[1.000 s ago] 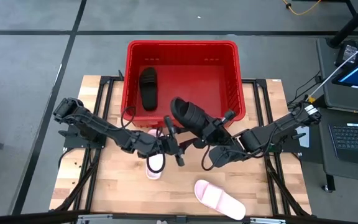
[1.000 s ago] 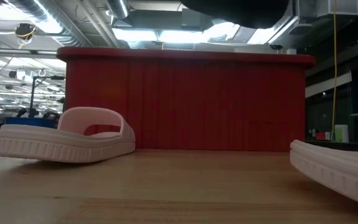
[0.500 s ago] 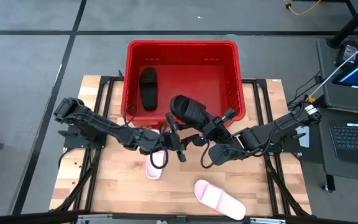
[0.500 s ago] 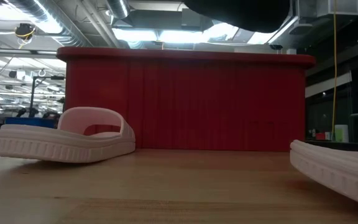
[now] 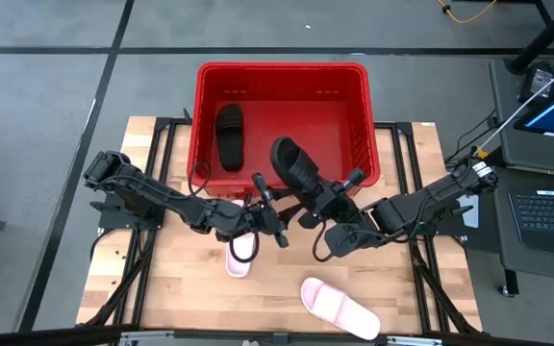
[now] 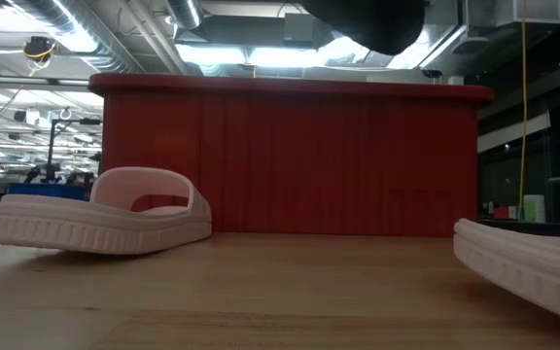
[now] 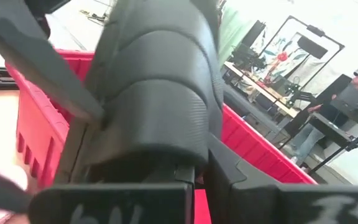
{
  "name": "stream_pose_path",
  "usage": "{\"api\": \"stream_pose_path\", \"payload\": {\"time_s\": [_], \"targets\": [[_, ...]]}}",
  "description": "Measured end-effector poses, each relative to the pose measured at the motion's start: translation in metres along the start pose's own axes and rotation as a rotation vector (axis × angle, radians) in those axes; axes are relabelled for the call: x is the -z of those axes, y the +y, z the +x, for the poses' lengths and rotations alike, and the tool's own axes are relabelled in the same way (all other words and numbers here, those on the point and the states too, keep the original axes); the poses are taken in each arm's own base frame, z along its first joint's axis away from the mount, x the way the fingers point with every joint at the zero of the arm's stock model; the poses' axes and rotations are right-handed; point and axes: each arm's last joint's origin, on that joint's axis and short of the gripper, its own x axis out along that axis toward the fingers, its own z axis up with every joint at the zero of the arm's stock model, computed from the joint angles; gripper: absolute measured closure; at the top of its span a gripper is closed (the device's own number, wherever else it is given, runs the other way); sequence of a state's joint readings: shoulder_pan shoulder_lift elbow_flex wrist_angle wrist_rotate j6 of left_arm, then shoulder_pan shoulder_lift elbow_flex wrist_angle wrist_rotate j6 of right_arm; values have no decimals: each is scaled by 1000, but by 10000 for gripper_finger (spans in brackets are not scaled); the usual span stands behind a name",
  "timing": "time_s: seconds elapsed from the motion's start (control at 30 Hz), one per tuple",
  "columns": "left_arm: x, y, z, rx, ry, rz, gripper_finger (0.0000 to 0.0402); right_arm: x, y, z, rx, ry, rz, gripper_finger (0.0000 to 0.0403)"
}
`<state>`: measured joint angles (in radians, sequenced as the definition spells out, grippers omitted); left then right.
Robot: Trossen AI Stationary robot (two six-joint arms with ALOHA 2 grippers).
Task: Pick and place slides into bin
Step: Put the black slipper into the red bin
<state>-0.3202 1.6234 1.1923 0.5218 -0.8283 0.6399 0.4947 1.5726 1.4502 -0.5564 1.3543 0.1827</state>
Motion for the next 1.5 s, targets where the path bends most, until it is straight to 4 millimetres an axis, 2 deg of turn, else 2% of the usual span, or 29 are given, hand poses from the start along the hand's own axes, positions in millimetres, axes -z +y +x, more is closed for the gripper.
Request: {"api": "stream_pose_path", "payload": {"time_s": [0.43, 1.27, 1.5], "targets": [[-4, 4, 0, -35, -25, 29, 238, -2, 3, -5, -68, -4, 57, 387], [-3, 11, 1, -172, 89, 163, 238, -1, 8, -11, -129, -2, 66, 387], [-2, 11, 1, -175, 91, 168, 266, -1, 8, -11, -130, -2, 64, 387]]}}
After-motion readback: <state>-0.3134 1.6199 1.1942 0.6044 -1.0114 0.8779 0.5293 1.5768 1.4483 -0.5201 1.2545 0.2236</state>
